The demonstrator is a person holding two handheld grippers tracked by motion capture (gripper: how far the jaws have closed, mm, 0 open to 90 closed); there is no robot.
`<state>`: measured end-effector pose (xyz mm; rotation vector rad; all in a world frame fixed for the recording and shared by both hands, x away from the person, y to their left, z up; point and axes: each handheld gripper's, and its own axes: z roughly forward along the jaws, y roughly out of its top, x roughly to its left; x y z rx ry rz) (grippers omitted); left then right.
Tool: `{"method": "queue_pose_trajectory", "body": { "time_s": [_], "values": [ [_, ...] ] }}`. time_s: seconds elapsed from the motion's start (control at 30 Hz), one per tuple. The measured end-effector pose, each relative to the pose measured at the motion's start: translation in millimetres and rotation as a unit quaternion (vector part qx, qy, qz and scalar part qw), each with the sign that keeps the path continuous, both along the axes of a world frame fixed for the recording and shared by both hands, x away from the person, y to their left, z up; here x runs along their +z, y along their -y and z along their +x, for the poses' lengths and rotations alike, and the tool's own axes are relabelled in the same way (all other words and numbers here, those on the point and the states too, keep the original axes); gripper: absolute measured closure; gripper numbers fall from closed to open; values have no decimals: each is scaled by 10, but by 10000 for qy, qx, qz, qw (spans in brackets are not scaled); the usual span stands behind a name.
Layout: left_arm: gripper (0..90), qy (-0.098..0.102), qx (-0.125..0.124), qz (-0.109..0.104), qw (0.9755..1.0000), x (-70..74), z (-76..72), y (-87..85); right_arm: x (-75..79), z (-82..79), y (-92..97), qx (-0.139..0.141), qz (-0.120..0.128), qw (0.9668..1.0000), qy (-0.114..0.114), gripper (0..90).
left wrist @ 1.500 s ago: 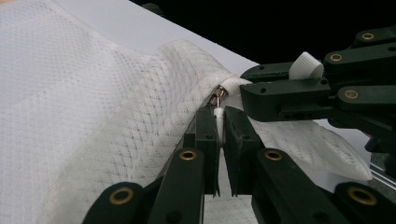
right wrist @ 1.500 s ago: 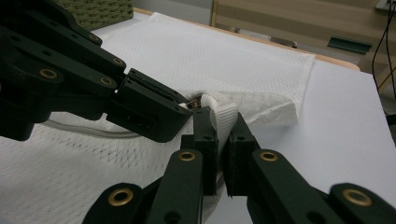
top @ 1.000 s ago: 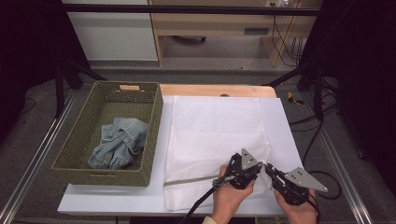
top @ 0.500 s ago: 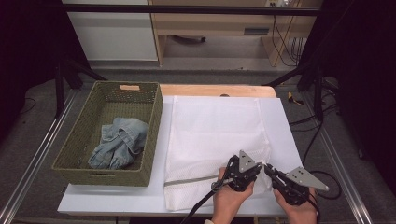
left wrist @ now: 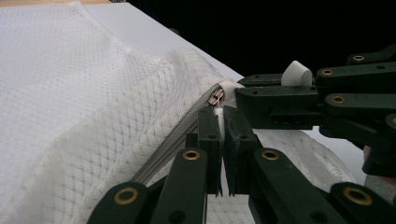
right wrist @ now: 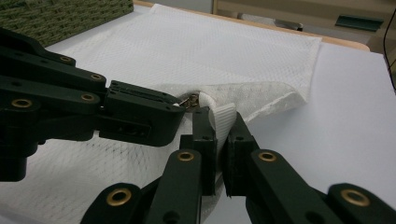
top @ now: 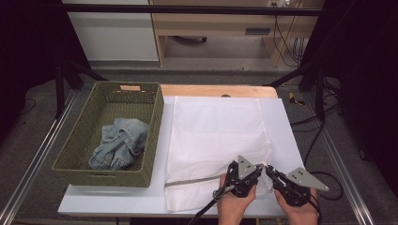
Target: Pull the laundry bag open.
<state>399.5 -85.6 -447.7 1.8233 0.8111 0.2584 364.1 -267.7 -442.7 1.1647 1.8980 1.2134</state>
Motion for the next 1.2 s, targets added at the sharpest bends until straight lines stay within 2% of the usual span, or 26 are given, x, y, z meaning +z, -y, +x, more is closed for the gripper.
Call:
{"method": "queue_pose_trajectory", "body": {
  "time_s": [0.23,0.77,1.03,1.2],
  "values": [
    [866,-26,13,-98,9999,-18,-8,-7,7,0,0,-12,-40,10000,-23,859],
    [866,62,76,-50,9999,-12,-24,-6,45,-26,-15,-47,-124,9999,8,862],
    [866,-73,75,-132,9999,-44,-6,-33,49,-27,-11,-75,-149,9999,-12,863],
    [866,-54,108,-93,9999,-53,-9,-45,55,-29,1,-111,-167,9998,10,864]
  ]
}}
